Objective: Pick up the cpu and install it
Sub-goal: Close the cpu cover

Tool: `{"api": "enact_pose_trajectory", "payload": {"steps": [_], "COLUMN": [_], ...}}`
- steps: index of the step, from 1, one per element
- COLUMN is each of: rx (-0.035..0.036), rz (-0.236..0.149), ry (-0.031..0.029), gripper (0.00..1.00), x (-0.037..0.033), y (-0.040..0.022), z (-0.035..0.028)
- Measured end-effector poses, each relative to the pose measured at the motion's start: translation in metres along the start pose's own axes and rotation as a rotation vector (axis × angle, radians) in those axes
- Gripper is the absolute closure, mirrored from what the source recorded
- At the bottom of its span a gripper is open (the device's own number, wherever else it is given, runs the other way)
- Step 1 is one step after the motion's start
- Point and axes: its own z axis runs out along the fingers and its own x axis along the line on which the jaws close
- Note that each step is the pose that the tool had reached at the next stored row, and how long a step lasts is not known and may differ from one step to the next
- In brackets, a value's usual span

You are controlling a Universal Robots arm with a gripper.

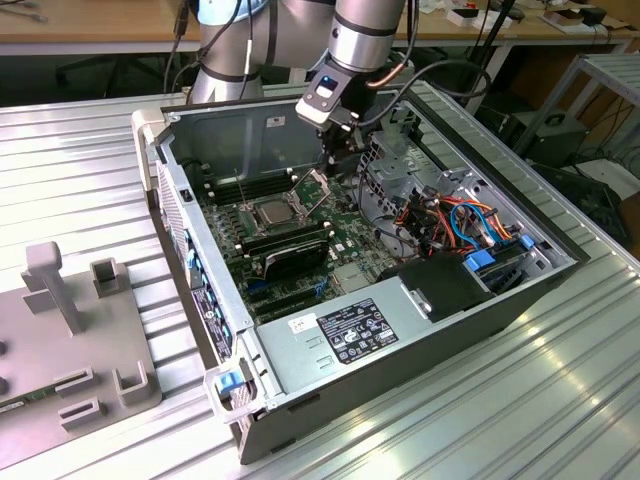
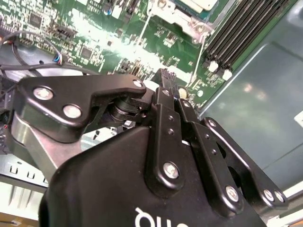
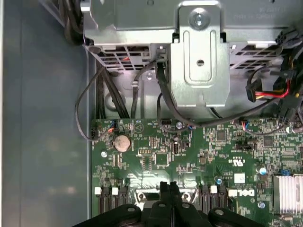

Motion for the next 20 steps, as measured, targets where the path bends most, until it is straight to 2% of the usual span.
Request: {"api": "enact_pose_trajectory", "payload": {"steps": [5, 7, 8, 16, 20], "rx": [0.0000, 0.0001, 0.0003, 0.0012, 0.0012], "rz": [0.000, 0.000, 0.000, 0.000, 0.000], "ry": [-0.0001, -0.0003, -0.0010, -0.0052, -0.0052], "gripper": [0.89, 0.89, 0.89, 0.89, 0.89], "x": [0.0002, 0.0003, 0.0004, 0.0007, 0.0007], "y": [0.0096, 0.0120, 0.0132, 0.0151, 0.0151], "z": [0.0017, 0.0041, 0.0073, 0.0247, 0.0250]}}
